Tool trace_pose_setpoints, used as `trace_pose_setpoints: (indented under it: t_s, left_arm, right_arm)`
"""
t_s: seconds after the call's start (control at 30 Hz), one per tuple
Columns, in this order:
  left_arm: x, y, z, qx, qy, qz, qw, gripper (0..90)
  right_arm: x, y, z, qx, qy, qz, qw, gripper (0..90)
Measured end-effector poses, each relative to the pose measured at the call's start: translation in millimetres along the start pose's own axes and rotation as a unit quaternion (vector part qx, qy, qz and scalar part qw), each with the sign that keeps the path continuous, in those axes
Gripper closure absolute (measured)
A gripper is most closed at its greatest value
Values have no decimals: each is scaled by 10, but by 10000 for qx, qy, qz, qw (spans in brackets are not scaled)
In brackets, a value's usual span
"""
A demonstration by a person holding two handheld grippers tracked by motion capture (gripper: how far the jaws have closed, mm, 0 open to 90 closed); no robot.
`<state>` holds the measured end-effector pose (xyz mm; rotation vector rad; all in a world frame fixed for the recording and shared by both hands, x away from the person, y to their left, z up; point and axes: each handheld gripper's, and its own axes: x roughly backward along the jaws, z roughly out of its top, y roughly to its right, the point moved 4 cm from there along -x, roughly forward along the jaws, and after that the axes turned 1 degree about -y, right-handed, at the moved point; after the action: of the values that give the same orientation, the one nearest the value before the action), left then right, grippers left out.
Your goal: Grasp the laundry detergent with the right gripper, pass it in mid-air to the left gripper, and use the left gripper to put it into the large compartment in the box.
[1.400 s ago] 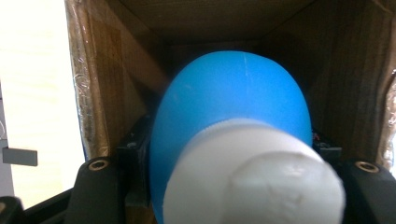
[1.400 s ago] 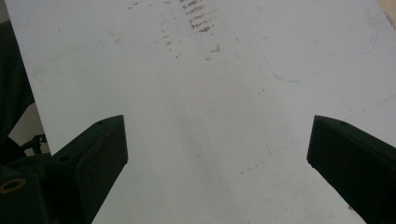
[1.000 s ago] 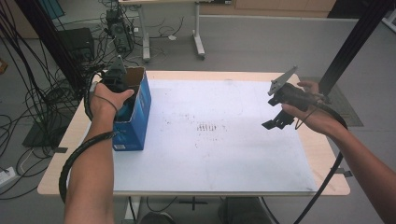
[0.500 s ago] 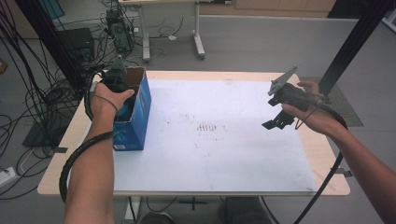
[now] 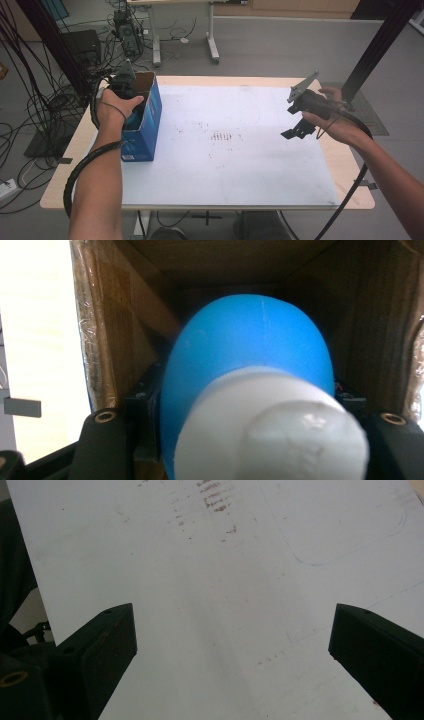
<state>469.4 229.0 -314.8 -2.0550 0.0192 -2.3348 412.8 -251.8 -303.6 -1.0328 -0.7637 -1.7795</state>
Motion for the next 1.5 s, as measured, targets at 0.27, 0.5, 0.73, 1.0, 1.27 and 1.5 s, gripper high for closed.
trace_pose_setpoints:
  t_s: [0.27, 0.5, 0.73, 1.0, 1.27, 1.5]
  left_arm:
    - [0, 1, -2, 3, -1, -2, 10000, 362]
    - [0, 4, -1, 3, 5, 2, 10000, 361]
    - [0, -1, -7, 7, 18, -4, 10000, 361]
    - [15, 13, -8, 1, 8, -41, 10000, 343]
    - [179, -10, -39, 21, 152, -47, 9999, 299]
    - [340, 0, -68, -22, 253, -14, 9997, 291]
  right_arm:
    - [8, 7, -12, -27, -15, -2, 10000, 51]
    - [3, 13, -12, -22, -9, 5, 10000, 51]
    - [3, 11, -13, -22, 1, -1, 10000, 51]
    - [2, 1, -10, -16, 2, 7, 10000, 51]
    - [39, -26, 28, 48, 45, -27, 10000, 51]
    - [58, -46, 48, 62, 78, -45, 9999, 51]
